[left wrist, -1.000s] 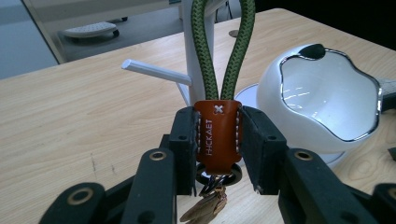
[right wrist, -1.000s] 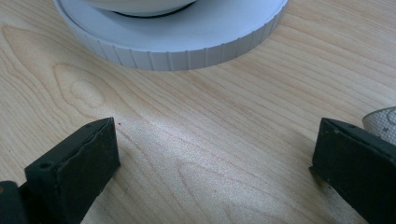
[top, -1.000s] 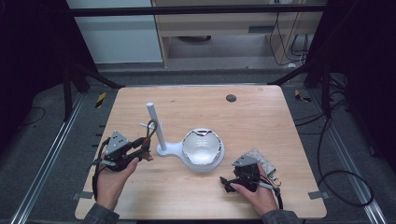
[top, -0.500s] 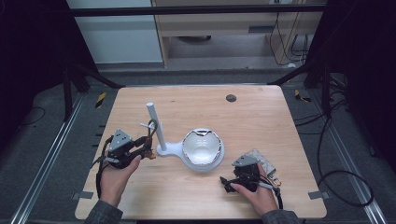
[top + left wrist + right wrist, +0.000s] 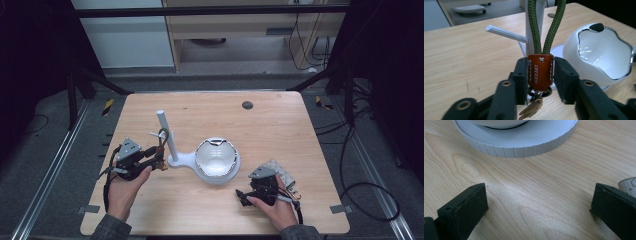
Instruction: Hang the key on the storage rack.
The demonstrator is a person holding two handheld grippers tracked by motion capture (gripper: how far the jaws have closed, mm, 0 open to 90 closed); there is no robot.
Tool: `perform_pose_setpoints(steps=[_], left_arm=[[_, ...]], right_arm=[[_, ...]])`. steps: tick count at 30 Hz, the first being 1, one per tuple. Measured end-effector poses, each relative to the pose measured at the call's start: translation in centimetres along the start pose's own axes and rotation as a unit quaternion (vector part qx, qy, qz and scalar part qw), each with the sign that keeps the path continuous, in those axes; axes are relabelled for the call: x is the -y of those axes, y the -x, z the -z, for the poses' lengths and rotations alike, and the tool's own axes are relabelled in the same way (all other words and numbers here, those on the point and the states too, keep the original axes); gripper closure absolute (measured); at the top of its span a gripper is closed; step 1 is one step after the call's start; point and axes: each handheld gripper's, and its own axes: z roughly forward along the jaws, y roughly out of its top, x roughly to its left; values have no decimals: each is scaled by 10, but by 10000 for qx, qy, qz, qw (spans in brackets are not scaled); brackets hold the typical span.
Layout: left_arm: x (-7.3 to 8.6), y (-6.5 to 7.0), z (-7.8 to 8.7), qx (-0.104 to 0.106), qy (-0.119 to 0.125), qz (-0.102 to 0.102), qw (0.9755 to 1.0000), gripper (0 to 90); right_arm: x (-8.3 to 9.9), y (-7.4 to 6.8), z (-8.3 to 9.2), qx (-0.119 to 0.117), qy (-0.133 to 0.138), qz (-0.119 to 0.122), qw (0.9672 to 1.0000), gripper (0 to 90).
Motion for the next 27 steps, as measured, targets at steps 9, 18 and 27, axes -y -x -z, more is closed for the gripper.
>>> perform_pose_setpoints(steps=[9, 18, 27], left_arm=[[25, -1, -2, -84, -376, 18, 9993, 251], [64, -22, -20, -381, -839, 67, 9957, 93], [80, -25, -24, -396, -1146, -17, 9926, 77]], right_arm=[[0, 0, 0, -10, -2, 4, 10000, 5], [-2, 2, 3, -20, -106, 33, 9999, 57], [-34, 7, 35, 280, -217, 286, 9990, 64]])
